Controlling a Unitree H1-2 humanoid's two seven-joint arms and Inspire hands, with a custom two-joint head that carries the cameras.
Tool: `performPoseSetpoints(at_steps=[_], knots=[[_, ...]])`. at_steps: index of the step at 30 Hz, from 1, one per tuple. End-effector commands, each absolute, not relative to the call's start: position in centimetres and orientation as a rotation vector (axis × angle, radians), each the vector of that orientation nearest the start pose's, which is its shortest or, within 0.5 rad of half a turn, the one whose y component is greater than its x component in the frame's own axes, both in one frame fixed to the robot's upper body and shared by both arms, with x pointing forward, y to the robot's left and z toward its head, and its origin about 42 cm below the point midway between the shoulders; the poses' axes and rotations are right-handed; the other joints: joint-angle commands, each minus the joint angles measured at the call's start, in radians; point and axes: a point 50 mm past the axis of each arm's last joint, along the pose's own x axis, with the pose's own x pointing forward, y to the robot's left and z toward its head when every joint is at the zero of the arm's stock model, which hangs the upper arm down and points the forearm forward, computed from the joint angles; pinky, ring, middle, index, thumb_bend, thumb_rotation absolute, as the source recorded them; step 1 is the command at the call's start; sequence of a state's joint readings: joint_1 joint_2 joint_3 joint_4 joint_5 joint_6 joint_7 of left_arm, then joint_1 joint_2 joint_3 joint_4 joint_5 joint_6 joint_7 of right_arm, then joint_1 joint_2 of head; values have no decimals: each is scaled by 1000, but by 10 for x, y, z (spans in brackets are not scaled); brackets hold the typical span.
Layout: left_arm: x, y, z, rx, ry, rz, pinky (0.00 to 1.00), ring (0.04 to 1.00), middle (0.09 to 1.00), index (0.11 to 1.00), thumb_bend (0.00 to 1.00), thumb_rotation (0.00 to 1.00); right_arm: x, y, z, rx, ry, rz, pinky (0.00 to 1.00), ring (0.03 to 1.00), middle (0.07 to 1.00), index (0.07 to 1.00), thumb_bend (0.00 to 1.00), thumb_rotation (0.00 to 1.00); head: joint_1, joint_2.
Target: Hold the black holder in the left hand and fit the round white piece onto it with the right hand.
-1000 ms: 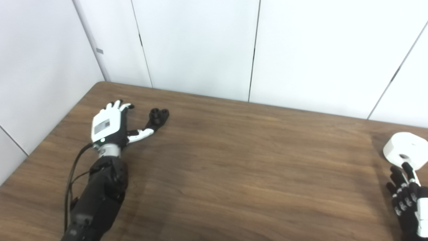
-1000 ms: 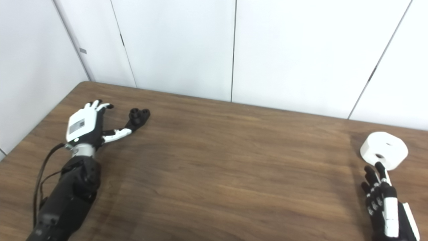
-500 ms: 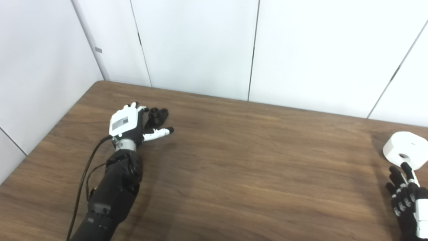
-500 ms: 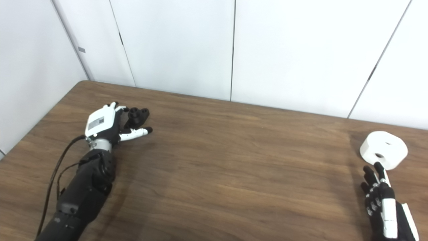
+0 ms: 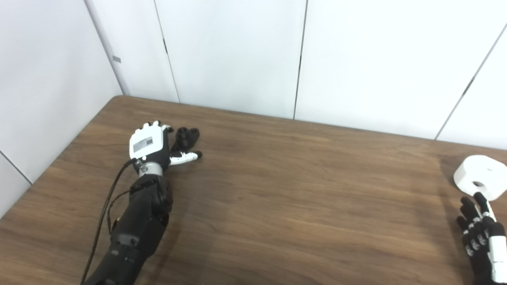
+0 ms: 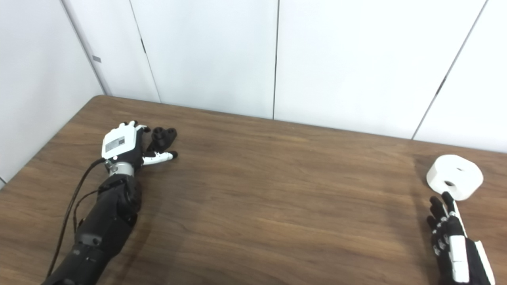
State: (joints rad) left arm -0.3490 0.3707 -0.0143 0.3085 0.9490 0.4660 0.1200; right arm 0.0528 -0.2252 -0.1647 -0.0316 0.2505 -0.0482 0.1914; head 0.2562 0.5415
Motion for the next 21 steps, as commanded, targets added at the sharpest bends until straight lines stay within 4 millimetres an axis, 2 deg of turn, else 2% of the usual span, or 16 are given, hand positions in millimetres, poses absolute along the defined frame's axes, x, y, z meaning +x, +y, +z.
performPoseSetpoints(at_steps=[1, 8, 13, 18, 21], knots=[[404, 364, 177, 1361, 186, 540, 1000, 990, 951, 802, 923, 552, 245, -313, 88, 54, 8, 28, 1000, 1000, 971, 1000, 640, 906, 1, 1], [406, 359, 175, 1323, 144, 551, 1000, 974, 928, 743, 881, 458, 244, -313, 89, 46, 13, 30, 1000, 1000, 968, 1000, 638, 921, -7, 12], [407, 354, 179, 1294, 141, 558, 998, 953, 903, 701, 878, 463, 243, -312, 90, 54, 10, 30, 1000, 1000, 968, 1000, 612, 926, -8, 15], [409, 352, 182, 1285, 133, 560, 977, 928, 867, 649, 875, 457, 243, -312, 90, 58, 10, 32, 1000, 1000, 966, 1000, 629, 922, -11, 18], [410, 352, 181, 1283, 128, 564, 954, 902, 831, 603, 855, 395, 243, -311, 91, 53, 6, 33, 1000, 1000, 965, 1000, 613, 928, -12, 20]])
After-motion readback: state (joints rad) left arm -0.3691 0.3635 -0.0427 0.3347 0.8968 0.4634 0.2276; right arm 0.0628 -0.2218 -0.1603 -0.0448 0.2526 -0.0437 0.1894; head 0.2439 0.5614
